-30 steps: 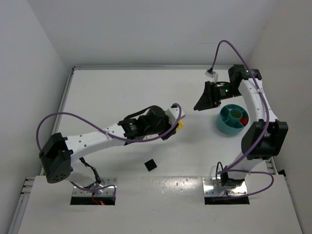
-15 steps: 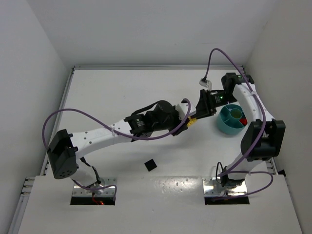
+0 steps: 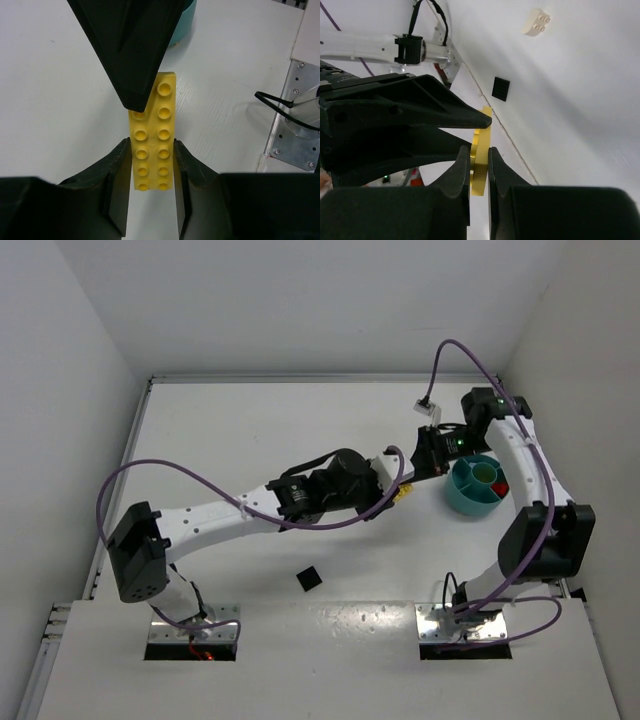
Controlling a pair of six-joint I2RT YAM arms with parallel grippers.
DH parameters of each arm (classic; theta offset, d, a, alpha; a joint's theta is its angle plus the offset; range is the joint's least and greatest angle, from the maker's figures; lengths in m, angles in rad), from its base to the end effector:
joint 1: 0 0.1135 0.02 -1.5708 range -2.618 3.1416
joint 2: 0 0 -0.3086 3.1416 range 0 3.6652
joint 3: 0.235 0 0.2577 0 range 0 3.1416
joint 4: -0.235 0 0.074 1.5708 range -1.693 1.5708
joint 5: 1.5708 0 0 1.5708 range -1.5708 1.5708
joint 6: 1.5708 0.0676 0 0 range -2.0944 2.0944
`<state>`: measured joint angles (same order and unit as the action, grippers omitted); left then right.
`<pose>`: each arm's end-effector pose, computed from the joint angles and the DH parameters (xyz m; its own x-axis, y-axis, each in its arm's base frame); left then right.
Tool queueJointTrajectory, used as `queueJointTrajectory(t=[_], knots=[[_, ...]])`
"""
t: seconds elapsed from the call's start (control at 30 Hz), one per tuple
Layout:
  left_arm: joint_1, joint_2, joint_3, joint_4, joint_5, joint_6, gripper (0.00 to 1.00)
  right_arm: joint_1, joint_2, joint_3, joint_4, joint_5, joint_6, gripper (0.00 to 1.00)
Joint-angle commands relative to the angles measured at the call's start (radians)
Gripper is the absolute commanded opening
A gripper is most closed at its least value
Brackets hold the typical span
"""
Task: Sort the legos into containers by color
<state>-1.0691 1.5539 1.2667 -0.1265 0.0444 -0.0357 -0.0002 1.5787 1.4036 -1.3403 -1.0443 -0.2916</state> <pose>0.1906 -0.3537 0.3517 -0.2252 0.3364 -0.9144 0.8880 0.4571 -0.0505 0.2857 0.0584 0.3297 -0.9426 -0.1443 -0.3012 -0.3328 0.4814 0.8109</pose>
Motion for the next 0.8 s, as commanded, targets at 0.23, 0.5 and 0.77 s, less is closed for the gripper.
queueJointTrajectory(t=[0.23,0.5,0.77], knots=[[0.029,-0.103,-0.052,-0.054,-0.175,-0.053,1.0,-0.078,-0.077,0.144,-0.043,0.389,-0.056,0.0],[0.245,-0.158,-0.061,-0.194,0.008,-0.073,1.0,-0.185,0.023,0.38,-0.01,0.841,-0.066,0.0],[0.392,-0.17,-0.104,-0.203,0.028,-0.061,1.0,-0.274,0.145,0.502,-0.023,0.945,-0.066,0.0]])
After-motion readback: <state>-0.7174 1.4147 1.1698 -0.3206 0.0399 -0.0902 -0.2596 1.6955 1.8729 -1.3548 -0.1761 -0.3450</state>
